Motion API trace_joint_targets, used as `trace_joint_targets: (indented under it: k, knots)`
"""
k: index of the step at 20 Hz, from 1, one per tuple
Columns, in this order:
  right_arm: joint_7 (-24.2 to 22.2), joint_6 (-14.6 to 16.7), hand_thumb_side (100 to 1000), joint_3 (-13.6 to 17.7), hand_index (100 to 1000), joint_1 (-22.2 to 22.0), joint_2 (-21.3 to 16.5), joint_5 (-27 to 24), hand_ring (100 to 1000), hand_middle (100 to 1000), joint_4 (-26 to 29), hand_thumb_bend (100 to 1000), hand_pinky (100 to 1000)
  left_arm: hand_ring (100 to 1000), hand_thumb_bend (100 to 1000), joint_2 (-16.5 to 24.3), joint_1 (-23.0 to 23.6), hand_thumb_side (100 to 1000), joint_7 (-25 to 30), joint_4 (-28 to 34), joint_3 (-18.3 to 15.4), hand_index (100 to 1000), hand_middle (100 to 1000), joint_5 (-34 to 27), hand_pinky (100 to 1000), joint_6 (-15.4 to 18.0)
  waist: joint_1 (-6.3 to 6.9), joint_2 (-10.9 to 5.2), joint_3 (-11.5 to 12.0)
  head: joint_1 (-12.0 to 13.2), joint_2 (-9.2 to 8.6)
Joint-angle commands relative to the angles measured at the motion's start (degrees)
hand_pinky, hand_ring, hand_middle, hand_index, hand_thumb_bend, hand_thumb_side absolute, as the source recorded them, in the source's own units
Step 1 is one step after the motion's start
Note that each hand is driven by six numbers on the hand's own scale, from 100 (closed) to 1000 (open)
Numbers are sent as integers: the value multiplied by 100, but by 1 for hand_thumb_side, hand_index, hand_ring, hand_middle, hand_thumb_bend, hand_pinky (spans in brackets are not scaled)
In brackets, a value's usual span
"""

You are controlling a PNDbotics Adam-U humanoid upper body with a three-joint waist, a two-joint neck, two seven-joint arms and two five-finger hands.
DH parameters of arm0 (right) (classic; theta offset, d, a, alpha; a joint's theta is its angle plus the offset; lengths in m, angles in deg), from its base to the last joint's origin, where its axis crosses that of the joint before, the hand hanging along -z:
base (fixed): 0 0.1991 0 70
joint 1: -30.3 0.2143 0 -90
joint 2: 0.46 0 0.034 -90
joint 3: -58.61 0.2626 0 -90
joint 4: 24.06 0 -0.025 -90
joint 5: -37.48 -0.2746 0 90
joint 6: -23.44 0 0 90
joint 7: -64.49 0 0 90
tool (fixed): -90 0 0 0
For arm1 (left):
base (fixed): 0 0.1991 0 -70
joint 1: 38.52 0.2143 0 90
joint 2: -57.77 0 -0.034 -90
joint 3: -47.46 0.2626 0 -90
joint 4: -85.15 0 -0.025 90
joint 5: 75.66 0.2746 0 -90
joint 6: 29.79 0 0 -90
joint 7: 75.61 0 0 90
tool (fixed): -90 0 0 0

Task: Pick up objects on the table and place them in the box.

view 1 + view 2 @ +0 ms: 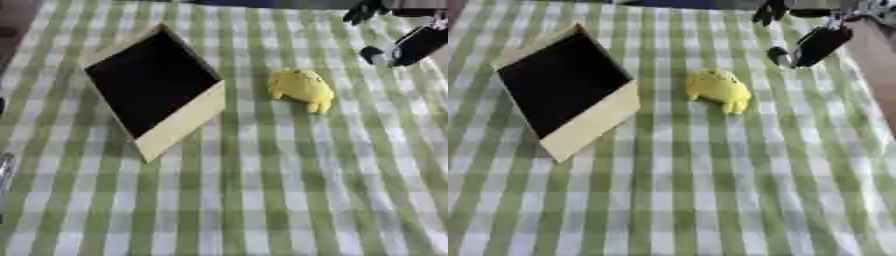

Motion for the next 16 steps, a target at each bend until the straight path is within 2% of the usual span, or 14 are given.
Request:
trace_joint_targets:
  k: [1,3,7,12,16]
  knots:
    - [-30,-44,306,23,948,123,-117,-21,890,826,57,203,884,717,371,56,-62,623,7,79,-24,799,759,10,595,15,13,-114,9,-6,-30]
    - [-55,-57,335,-19,953,160,-53,40,894,828,-10,260,885,717,370,55,-64,624,6,79,-26,799,759,4,595,17,12,-120,16,-15,-39]
    - [-87,0,353,-105,955,257,112,226,900,834,-226,312,887,717,366,43,-62,623,13,79,-25,799,759,-4,596,13,8,-133,27,-22,-62]
    - [-67,106,337,-195,951,383,399,498,901,832,-575,325,885,716,359,25,-65,622,23,79,-22,799,759,-15,596,5,2,-142,46,-37,-66]
    - [33,157,336,-257,946,442,665,684,895,824,-928,301,879,716,356,11,-69,625,32,79,-16,799,759,-26,596,-1,5,-137,65,-49,-58]
